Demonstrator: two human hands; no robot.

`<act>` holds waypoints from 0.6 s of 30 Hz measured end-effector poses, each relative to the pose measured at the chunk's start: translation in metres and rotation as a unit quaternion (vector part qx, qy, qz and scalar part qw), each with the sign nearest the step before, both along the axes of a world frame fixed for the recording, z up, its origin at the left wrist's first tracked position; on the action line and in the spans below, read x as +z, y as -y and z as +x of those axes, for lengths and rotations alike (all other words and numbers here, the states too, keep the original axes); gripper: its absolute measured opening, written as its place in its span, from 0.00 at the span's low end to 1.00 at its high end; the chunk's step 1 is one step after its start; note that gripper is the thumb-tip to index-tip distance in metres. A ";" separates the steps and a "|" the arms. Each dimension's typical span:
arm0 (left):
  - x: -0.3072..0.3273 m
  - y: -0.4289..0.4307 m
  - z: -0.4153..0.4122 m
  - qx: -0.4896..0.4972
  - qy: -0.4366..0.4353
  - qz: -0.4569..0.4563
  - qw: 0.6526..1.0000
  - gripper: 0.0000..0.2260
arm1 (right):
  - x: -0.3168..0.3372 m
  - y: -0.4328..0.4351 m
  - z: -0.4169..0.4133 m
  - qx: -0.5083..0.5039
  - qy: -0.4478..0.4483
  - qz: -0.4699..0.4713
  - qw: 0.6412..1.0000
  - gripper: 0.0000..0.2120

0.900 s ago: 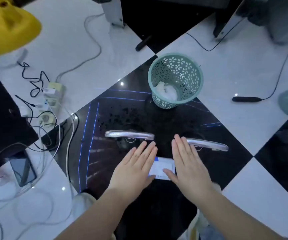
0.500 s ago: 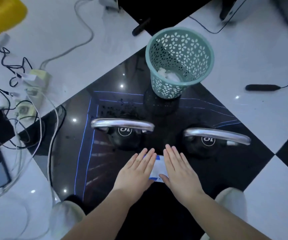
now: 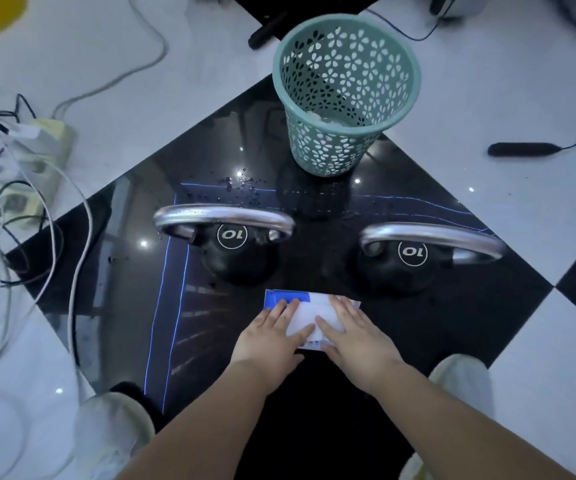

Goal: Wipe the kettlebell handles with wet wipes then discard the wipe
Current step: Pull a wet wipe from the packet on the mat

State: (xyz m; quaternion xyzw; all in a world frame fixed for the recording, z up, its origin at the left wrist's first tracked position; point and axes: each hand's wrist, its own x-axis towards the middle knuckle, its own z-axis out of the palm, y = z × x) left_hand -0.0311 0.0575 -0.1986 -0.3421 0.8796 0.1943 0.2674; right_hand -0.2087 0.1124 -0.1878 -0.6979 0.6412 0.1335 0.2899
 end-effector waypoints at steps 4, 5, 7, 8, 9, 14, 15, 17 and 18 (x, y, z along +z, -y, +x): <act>-0.001 0.006 0.003 0.015 -0.019 0.001 1.000 0.25 | -0.006 0.006 0.004 0.014 -0.006 0.003 1.000 0.26; -0.002 0.009 0.002 0.019 -0.030 -0.006 0.999 0.24 | -0.006 0.008 0.006 0.013 -0.009 -0.012 1.000 0.26; -0.005 0.010 -0.002 0.024 -0.055 -0.013 0.998 0.23 | -0.005 0.011 0.010 0.009 -0.016 -0.033 0.999 0.25; -0.005 0.011 -0.003 0.029 -0.067 -0.009 0.997 0.22 | -0.004 0.012 0.011 0.003 -0.016 -0.032 0.999 0.23; -0.005 0.011 -0.004 0.032 -0.079 -0.003 0.996 0.19 | -0.001 0.015 0.014 -0.012 -0.012 -0.028 0.999 0.21; 0.022 0.024 0.000 0.124 -0.205 0.003 0.971 0.08 | 0.026 0.032 0.025 -0.221 0.115 -0.038 0.968 0.09; 0.032 0.029 0.001 0.153 -0.241 0.002 0.958 0.08 | 0.035 0.034 0.027 -0.282 0.153 -0.046 0.946 0.07; 0.051 0.038 0.005 0.193 -0.311 -0.019 0.930 0.10 | 0.054 0.039 0.033 -0.373 0.225 -0.067 0.898 0.05; 0.065 0.043 0.008 0.198 -0.333 -0.024 0.922 0.12 | 0.063 0.041 0.037 -0.398 0.249 -0.076 0.880 0.06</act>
